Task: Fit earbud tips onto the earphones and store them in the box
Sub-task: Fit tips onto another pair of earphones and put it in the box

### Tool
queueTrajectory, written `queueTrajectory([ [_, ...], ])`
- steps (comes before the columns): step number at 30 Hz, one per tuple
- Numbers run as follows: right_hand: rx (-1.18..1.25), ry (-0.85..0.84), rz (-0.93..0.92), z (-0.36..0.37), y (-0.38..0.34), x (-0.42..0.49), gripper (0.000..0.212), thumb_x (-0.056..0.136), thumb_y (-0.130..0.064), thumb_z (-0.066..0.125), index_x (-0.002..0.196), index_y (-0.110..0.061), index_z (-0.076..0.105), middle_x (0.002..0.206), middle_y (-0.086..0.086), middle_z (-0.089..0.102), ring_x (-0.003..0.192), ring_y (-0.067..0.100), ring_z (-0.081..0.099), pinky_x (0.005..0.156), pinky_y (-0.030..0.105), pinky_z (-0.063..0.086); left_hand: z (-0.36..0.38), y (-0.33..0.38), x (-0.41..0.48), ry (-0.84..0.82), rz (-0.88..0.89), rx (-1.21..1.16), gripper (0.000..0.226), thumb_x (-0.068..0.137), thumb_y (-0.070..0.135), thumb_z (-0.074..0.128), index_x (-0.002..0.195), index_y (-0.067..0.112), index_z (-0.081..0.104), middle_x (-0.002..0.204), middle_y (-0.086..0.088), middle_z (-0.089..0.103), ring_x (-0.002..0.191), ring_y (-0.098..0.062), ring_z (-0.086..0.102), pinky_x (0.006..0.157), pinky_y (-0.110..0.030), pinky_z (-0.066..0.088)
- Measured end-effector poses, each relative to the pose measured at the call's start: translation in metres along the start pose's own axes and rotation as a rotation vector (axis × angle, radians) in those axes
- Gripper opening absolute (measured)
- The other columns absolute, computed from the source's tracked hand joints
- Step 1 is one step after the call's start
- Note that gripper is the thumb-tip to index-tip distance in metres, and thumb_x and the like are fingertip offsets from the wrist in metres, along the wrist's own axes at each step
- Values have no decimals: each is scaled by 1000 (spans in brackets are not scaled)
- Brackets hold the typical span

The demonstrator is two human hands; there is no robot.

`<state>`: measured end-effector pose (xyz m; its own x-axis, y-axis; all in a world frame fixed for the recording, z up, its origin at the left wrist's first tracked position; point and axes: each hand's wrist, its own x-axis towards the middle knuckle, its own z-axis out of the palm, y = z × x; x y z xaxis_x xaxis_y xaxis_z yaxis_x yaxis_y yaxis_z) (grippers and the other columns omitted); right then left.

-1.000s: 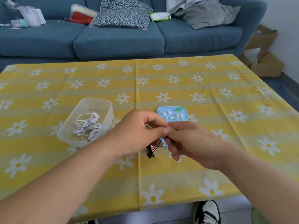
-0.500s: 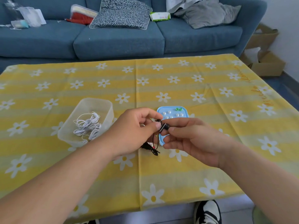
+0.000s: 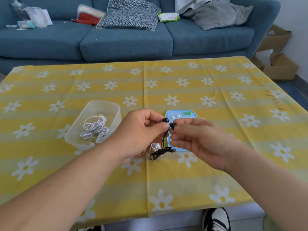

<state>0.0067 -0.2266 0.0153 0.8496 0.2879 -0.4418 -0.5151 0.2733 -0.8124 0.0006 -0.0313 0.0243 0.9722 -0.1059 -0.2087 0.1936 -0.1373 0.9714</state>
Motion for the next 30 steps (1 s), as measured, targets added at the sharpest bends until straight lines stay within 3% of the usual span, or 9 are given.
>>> queueTrajectory([
  [3, -79, 1, -31, 2, 2, 0, 23, 91, 5, 66, 114, 4, 69, 88, 17, 69, 76, 24, 69, 73, 32, 60, 5, -2, 0, 22, -3, -14, 6, 94, 11, 72, 99, 14, 70, 88, -4, 78, 82, -18, 77, 75, -43, 65],
  [6, -145, -11, -55, 4, 3, -1, 21, 93, 3, 65, 113, 4, 72, 88, 17, 69, 75, 22, 68, 73, 31, 60, 12, -4, 0, 54, 7, 7, 4, 97, 13, 68, 101, 13, 68, 94, -7, 75, 79, -19, 77, 75, -33, 65],
  [11, -228, 11, -107, 4, 2, -6, 13, 88, 5, 69, 92, -2, 80, 85, 22, 72, 72, 23, 70, 71, 29, 60, 19, -4, 3, 91, 9, 40, 3, 98, 18, 67, 101, 18, 67, 99, -8, 74, 77, -22, 78, 68, -26, 62],
  [14, -368, 90, -163, 2, 3, -6, 9, 86, 2, 75, 92, -3, 79, 88, 21, 78, 71, 22, 71, 69, 28, 59, 24, -6, 7, 79, 8, 83, 3, 98, 19, 67, 100, 21, 67, 98, -5, 75, 79, -24, 78, 77, -38, 64],
  [17, -526, 178, -215, -3, 4, -6, 9, 87, -4, 76, 89, -11, 81, 82, 9, 79, 69, 19, 70, 68, 31, 61, 31, -9, 14, 58, 5, 94, 3, 98, 20, 67, 101, 21, 67, 93, -5, 77, 78, -19, 76, 83, -51, 63],
  [21, -563, 208, -229, -11, 1, -8, 11, 87, -6, 76, 84, -14, 82, 81, 4, 79, 69, 17, 67, 75, 35, 64, 41, -12, 22, 49, -16, 74, 5, 98, 19, 67, 103, 17, 67, 92, -9, 78, 73, -16, 73, 77, -40, 61],
  [25, -557, 306, -220, -25, -5, -7, 4, 82, -14, 82, 83, -13, 79, 74, 3, 77, 66, 16, 71, 68, 34, 62, 48, -12, 29, 60, -73, -30, 9, 98, 12, 68, 104, 7, 66, 84, -14, 71, 61, -17, 66, 57, -26, 56],
  [30, -636, 528, -192, -62, -6, 4, 16, 94, -12, 60, 91, -17, 75, 79, 5, 76, 66, 18, 69, 67, 40, 62, 53, -21, 39, 89, -196, -42, 15, 96, 8, 69, 111, 8, 66, 87, -13, 71, 58, -16, 62, 57, -30, 55],
])
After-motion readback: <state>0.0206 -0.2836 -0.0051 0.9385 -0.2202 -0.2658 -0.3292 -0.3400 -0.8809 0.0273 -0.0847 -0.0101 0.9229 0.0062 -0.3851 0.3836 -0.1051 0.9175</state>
